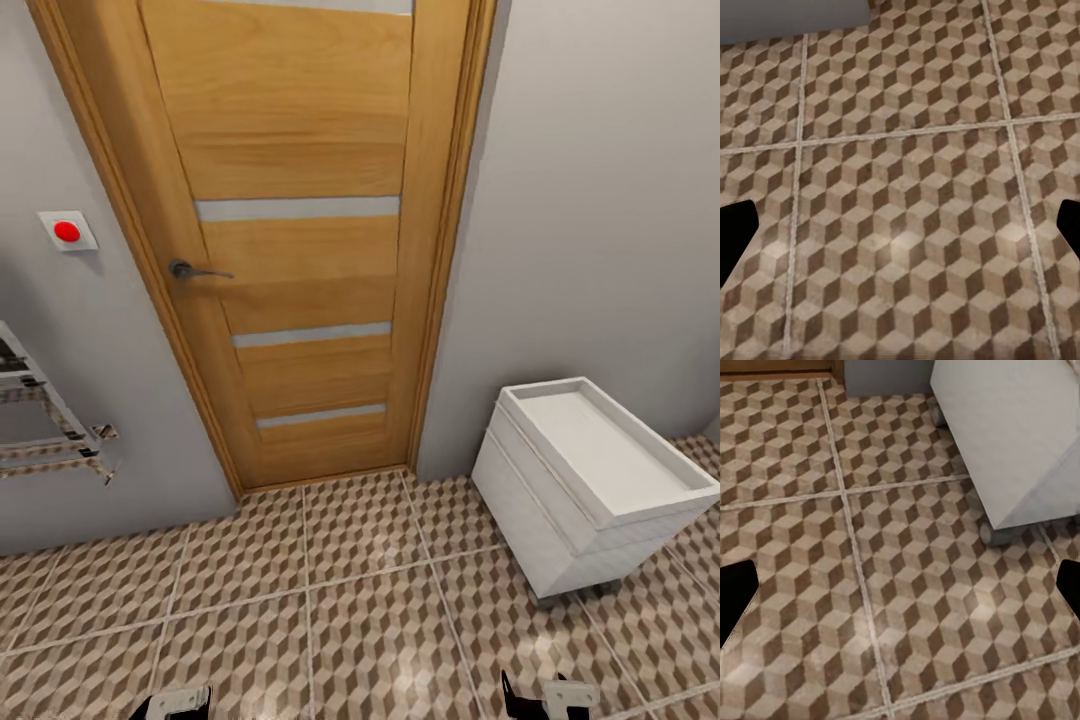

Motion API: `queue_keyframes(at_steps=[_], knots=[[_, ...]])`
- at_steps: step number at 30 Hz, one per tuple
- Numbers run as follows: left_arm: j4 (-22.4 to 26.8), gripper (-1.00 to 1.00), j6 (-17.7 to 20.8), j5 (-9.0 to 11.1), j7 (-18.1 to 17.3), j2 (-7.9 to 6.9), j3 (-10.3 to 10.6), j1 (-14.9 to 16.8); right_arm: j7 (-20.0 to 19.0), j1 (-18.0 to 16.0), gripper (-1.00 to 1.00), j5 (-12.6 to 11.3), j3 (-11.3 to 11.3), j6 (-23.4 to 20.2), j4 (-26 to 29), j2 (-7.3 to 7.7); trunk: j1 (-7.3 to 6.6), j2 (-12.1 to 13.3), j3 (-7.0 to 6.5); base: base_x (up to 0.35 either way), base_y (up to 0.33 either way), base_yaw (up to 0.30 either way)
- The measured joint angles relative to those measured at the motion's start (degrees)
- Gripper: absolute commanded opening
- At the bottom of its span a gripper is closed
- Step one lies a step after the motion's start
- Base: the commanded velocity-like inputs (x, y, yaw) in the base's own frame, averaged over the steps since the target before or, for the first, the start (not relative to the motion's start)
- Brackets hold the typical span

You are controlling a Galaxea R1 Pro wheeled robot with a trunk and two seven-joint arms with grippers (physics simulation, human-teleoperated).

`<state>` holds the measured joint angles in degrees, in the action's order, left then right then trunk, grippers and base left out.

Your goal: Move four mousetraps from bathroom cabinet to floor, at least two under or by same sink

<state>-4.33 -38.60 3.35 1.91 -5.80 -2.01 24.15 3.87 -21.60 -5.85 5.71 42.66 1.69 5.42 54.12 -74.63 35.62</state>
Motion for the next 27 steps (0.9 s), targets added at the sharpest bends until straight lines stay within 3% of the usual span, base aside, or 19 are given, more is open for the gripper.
queue_keyframes(at_steps=[27], knots=[[0.00, 1.00, 0.00, -0.02, 0.00, 0.26, 0.01, -0.03, 0.00, 0.00, 1.00, 0.04, 0.05, -0.01, 0.00, -0.07, 0.00, 0.00, 1.25, 0.000, 0.000, 0.246]])
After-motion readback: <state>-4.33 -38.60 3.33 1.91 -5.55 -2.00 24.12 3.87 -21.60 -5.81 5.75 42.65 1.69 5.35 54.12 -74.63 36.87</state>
